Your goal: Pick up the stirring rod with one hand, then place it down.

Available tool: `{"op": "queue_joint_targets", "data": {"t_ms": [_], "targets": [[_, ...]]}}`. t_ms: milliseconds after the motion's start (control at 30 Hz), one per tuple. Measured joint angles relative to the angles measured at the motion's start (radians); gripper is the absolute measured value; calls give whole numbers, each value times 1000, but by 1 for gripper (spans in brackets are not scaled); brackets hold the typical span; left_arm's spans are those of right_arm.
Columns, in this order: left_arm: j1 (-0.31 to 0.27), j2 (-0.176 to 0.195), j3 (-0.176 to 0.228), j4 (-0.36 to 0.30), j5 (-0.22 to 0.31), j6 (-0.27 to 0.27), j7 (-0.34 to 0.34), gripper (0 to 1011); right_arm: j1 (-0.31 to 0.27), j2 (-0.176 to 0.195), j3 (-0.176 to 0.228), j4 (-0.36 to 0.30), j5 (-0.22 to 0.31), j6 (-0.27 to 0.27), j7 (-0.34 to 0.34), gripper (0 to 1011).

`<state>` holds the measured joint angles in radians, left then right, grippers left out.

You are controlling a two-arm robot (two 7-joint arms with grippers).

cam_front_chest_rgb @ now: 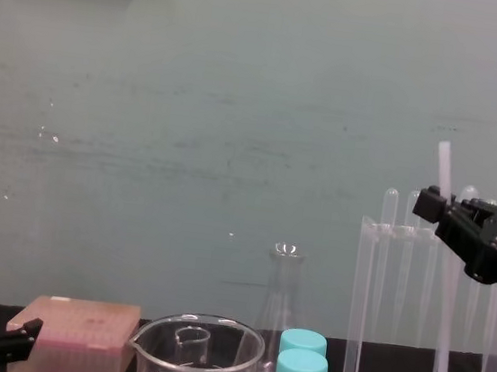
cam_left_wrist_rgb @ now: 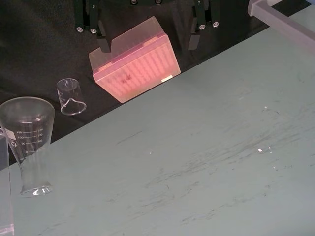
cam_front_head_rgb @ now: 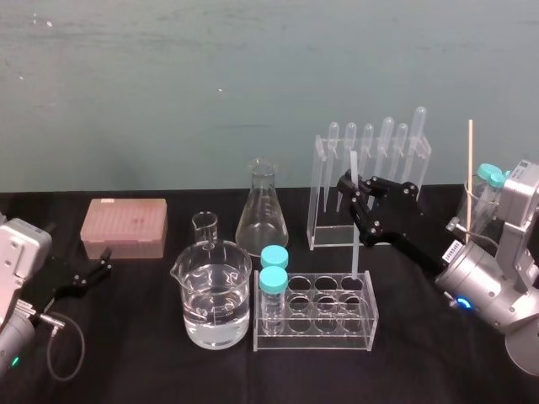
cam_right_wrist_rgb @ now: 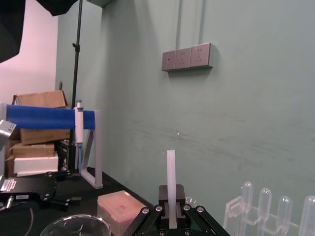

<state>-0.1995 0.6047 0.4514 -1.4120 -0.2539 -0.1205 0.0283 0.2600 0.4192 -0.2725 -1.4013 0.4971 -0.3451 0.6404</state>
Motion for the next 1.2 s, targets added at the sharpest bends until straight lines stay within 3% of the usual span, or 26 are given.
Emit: {"op": "queue_joint_targets", "data": {"t_ms": [400, 667, 1200], "targets": [[0, 0, 0, 0, 0, 0, 0, 1000, 33, -4, -37, 78, 1, -12, 40, 70], [0, 0, 0, 0, 0, 0, 0, 1000, 56, -3, -65, 127, -4, 29, 49, 70], [0, 0, 0, 0, 0, 0, 0, 1000, 70, 4, -84, 144, -34, 64, 24, 70]]}}
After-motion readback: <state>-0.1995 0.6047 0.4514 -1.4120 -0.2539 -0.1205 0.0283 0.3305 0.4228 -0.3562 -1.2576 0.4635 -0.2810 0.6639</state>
